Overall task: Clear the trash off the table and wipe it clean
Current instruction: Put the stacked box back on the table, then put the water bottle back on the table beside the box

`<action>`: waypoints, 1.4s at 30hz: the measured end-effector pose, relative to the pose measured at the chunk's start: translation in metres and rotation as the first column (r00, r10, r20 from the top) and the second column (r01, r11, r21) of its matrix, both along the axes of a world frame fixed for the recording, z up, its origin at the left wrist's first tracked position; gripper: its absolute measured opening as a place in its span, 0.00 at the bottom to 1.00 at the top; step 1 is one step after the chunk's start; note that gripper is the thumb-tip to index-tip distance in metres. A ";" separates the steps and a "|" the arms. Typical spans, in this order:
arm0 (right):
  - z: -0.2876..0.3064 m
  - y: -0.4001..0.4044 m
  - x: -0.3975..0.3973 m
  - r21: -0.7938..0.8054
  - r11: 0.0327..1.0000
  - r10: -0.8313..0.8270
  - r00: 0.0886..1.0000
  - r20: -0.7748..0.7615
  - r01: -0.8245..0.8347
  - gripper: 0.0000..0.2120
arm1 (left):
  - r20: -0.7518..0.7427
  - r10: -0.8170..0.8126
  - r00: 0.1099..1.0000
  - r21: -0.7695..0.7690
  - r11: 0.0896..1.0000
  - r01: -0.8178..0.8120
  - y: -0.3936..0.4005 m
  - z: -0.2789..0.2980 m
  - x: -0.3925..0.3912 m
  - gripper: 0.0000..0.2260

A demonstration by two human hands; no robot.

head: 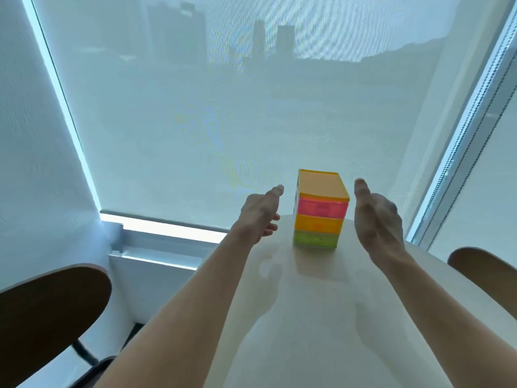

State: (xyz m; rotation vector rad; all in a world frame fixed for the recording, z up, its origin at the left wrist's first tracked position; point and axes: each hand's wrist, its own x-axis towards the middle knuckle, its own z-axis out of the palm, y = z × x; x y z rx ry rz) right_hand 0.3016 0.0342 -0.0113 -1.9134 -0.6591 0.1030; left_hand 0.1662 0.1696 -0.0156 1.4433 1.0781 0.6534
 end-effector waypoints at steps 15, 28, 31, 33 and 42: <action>0.014 -0.004 -0.153 0.049 0.959 0.271 0.953 0.138 -0.280 0.16 | 0.071 0.051 0.996 0.159 0.985 -0.061 -0.047 -0.003 -0.132 0.12; -0.036 -0.012 -0.325 -0.157 0.686 0.728 0.671 0.142 -0.711 0.09 | 0.162 0.429 0.888 0.285 0.842 -0.459 -0.105 -0.085 -0.352 0.03; -0.060 -0.011 -0.364 -0.256 0.578 0.811 0.580 0.077 -0.775 0.13 | 0.117 0.525 0.843 0.275 0.798 -0.536 -0.116 -0.113 -0.405 0.03; -0.078 -0.010 -0.388 -0.303 0.511 0.849 0.528 0.031 -0.804 0.15 | 0.068 0.575 0.815 0.269 0.776 -0.570 -0.124 -0.131 -0.437 0.03; -0.170 0.002 -0.465 -0.425 0.356 0.880 0.452 -0.147 -0.832 0.22 | -0.199 0.666 0.719 0.134 0.745 -0.653 -0.139 -0.234 -0.541 0.05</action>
